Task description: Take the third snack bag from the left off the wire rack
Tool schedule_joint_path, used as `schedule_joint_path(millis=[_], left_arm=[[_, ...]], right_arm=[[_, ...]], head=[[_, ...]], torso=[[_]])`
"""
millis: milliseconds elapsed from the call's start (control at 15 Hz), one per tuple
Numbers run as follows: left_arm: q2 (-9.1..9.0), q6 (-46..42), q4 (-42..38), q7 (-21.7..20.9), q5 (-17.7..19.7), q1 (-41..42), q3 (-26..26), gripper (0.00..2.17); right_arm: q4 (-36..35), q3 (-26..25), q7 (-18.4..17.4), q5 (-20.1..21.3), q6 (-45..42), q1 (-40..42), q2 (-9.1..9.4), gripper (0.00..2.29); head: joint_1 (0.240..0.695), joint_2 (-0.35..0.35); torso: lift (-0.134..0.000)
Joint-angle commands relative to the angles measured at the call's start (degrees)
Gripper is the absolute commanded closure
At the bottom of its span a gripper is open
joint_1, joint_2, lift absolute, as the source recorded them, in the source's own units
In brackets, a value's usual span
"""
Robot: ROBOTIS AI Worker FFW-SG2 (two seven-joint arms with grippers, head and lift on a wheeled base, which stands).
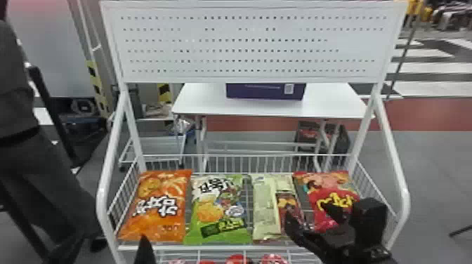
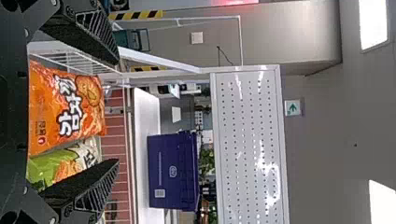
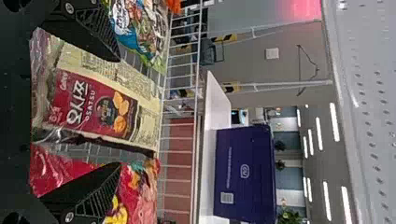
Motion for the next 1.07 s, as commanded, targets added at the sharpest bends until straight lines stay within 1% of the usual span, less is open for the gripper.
schedule_joint_path(millis=[0, 67, 267, 333, 400, 467, 533, 600, 667, 1000], left_arm=[[0.00, 0.0, 0.2, 0.0, -0.2, 0.0, -0.4, 0.15], [0.00, 0.0, 0.3, 0.0, -0.2, 0.0, -0.4, 0.15], [0.09, 0.0, 0.6, 0.1, -0.2, -0.2, -0.2, 0.15], [0.09, -0.2, 0.8, 0.2, -0.1, -0.3, -0.3, 0.15], [0.09, -0.2, 1.1, 0.2, 0.0, -0.5, -0.3, 0.15], [0.09, -0.4, 1.4, 0.2, 0.1, -0.7, -0.2, 0.15], [0.18, -0.4, 1.6, 0.2, 0.2, -0.8, -0.2, 0.15], [0.26, -0.4, 1.5, 0.2, 0.2, -0.8, -0.1, 0.15], [0.35, -0.4, 1.4, 0.2, 0.2, -0.9, 0.1, 0.15], [0.61, 0.0, 1.6, 0.1, 0.9, -1.8, 0.0, 0.15]], right_arm=[[7.3, 3.4, 0.0, 1.0, 4.4, -7.6, 2.01, 0.10], [9.9, 4.6, 0.0, 1.2, 5.2, -9.8, 2.28, 0.10], [19.0, 6.5, 0.5, 1.4, 5.2, -16.3, 4.30, 0.12], [21.5, 7.1, 0.9, 1.2, 5.2, -17.8, 4.56, 0.20], [22.4, 7.8, 1.0, 1.4, 5.2, -18.8, 5.00, 0.32], [22.5, 8.1, 1.6, 1.4, 5.8, -19.3, 5.18, 1.00], [22.5, 7.9, 1.3, 1.4, 8.4, -19.7, 5.70, 2.14], [22.5, 7.9, 1.7, 1.4, 10.0, -20.2, 6.14, 2.25], [22.5, 7.9, 1.8, 1.4, 11.0, -20.6, 6.05, 2.25], [21.9, 6.6, 2.1, 0.0, 11.0, -19.3, 5.88, 2.24]], head=[[0.499, 0.000], [0.499, 0.000], [0.499, 0.000], [0.499, 0.000], [0.499, 0.000], [0.499, 0.000], [0.499, 0.000], [0.499, 0.000], [0.499, 0.000], [0.499, 0.000]], torso=[[0.000], [0.000], [0.000], [0.000], [0.000], [0.000], [0.000], [0.000], [0.000], [0.000]])
